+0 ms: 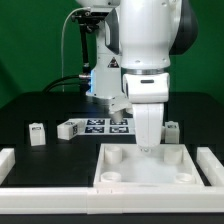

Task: Assemble one leg

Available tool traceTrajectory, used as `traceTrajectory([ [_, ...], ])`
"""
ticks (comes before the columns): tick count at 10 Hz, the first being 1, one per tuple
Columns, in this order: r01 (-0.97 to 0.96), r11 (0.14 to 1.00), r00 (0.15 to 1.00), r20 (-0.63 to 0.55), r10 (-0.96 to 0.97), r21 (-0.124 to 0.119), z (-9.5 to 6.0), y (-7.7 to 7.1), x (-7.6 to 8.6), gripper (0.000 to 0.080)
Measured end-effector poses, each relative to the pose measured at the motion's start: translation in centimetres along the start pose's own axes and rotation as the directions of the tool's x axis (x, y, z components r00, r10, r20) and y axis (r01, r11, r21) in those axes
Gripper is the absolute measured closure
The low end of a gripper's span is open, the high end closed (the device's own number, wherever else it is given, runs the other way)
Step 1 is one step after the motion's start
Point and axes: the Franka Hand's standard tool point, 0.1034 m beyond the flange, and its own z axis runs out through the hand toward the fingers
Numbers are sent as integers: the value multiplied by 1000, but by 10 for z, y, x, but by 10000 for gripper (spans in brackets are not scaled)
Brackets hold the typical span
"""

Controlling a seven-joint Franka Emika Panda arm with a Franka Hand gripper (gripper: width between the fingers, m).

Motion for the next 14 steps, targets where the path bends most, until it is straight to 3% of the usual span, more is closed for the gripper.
traceTrajectory([
  [2, 9, 1000, 1000, -1, -9, 7, 1, 0, 17, 739],
  [5, 19, 1000, 1000, 6, -19, 14, 1, 1, 19, 739],
  [6, 19, 1000, 1000, 6, -19, 15, 1, 1, 19, 665],
  [7, 18, 1000, 1000, 6, -18, 15, 1, 1, 19, 530],
  [8, 18, 1000, 1000, 6, -18, 15, 1, 1, 19, 530],
  [9, 17, 1000, 1000, 6, -18, 16, 1, 0, 18, 328],
  [10, 17, 1000, 1000, 6, -17, 16, 1, 0, 18, 213],
  [14, 17, 1000, 1000, 6, -17, 17, 2, 0, 18, 153],
])
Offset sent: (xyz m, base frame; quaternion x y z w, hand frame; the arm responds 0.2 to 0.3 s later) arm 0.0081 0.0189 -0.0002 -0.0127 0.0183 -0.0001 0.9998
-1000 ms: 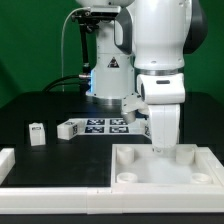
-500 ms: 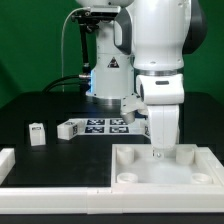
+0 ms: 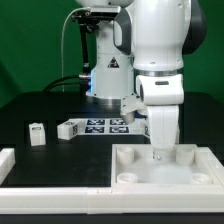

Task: Assemble one leg

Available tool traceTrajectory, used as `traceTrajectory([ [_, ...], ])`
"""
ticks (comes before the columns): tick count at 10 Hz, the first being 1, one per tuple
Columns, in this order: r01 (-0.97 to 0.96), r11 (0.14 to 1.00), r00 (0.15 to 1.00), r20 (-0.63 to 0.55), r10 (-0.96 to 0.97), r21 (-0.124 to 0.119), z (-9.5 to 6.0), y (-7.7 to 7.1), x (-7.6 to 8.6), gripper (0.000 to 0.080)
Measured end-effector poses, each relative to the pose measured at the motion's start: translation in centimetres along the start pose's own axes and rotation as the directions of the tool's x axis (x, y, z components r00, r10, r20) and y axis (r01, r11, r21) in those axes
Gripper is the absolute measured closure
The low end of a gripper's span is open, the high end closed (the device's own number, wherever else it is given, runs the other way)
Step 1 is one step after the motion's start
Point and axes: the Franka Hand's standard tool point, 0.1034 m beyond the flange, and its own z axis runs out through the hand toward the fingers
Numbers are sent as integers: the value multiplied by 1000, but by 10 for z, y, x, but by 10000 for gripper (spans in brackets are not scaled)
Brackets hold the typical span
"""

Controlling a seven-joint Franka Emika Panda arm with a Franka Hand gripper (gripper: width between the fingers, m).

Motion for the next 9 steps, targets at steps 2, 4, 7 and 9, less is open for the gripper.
traceTrajectory([
  [2, 0, 1000, 1000, 0, 0, 0, 0, 0, 0, 151],
  [4, 0, 1000, 1000, 0, 0, 1, 0, 0, 0, 151],
  [7, -128, 991, 992, 2, 128, -23, -19, -9, 1, 151],
  [9, -200, 979, 980, -2, 200, -49, -34, -22, 2, 151],
])
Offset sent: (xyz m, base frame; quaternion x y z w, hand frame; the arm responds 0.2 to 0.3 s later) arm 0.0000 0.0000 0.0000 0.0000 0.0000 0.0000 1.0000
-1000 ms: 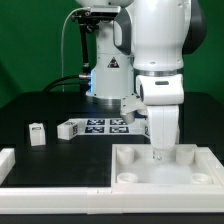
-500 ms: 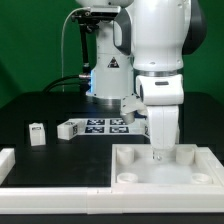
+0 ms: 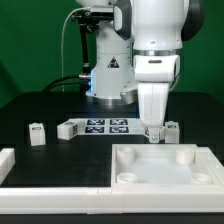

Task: Assemble one leg

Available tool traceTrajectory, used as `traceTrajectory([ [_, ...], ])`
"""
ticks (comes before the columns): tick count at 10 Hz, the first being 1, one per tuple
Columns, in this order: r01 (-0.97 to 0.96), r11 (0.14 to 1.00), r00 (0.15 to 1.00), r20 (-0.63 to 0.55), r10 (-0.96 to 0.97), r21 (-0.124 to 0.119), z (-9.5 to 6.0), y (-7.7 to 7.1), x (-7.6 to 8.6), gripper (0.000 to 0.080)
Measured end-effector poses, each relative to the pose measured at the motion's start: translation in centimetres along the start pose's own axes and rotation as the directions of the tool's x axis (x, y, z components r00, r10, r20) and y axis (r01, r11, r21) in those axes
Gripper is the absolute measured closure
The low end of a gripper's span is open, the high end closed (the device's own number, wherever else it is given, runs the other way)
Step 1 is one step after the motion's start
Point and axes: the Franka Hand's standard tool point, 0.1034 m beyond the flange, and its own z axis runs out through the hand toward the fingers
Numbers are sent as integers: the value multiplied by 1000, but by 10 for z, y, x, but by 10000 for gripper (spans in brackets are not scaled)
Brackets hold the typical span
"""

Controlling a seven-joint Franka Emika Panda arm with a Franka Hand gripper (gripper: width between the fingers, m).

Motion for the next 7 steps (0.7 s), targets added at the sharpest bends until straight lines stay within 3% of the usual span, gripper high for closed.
traceTrajectory([
  [2, -7, 1000, 1000, 1, 7, -8, -8, -5, -1, 151],
  [4, -47, 999, 999, 1, 47, -5, -7, -6, -2, 151],
  [7, -327, 945, 945, -5, 327, -1, -7, -7, -1, 151],
])
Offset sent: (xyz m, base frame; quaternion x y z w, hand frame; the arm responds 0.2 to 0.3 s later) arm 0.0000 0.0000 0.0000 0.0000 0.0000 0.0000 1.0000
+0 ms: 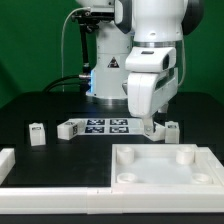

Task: Assemble one leg

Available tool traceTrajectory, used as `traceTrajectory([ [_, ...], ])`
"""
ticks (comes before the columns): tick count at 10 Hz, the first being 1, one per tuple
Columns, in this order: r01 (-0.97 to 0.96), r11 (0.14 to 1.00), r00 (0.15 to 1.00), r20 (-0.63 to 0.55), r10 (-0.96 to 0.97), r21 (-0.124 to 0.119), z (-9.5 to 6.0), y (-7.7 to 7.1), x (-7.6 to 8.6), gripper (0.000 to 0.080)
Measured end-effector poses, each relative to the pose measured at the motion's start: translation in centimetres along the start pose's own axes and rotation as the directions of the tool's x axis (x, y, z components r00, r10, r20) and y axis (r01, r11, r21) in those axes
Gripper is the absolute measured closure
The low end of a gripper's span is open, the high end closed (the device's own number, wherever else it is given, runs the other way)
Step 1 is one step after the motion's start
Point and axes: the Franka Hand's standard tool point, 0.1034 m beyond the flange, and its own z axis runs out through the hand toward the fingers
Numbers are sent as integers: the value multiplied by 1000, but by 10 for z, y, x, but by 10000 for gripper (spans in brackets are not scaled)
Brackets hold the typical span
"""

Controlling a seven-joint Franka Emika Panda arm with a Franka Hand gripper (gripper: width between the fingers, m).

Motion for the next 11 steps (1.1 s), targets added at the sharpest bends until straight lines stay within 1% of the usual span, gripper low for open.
traceTrajectory([
  [1, -182, 983, 983, -6, 182, 5, 0, -3, -1, 151],
  [3, -448, 894, 894, -14, 448, 16, 1, -11, 4, 151],
  [4, -608, 793, 793, -11, 609, 31, 2, -16, 9, 151],
  [6, -767, 640, 640, 1, 768, 44, 4, -23, 15, 151],
  [7, -870, 489, 490, 12, 871, 53, 4, -30, 22, 151],
  [8, -863, 503, 504, 12, 864, 54, 5, -35, 26, 151],
  [9, -861, 506, 508, 14, 861, 54, 6, -38, 28, 151],
  [11, -857, 512, 513, 19, 858, 54, 7, -39, 28, 151],
])
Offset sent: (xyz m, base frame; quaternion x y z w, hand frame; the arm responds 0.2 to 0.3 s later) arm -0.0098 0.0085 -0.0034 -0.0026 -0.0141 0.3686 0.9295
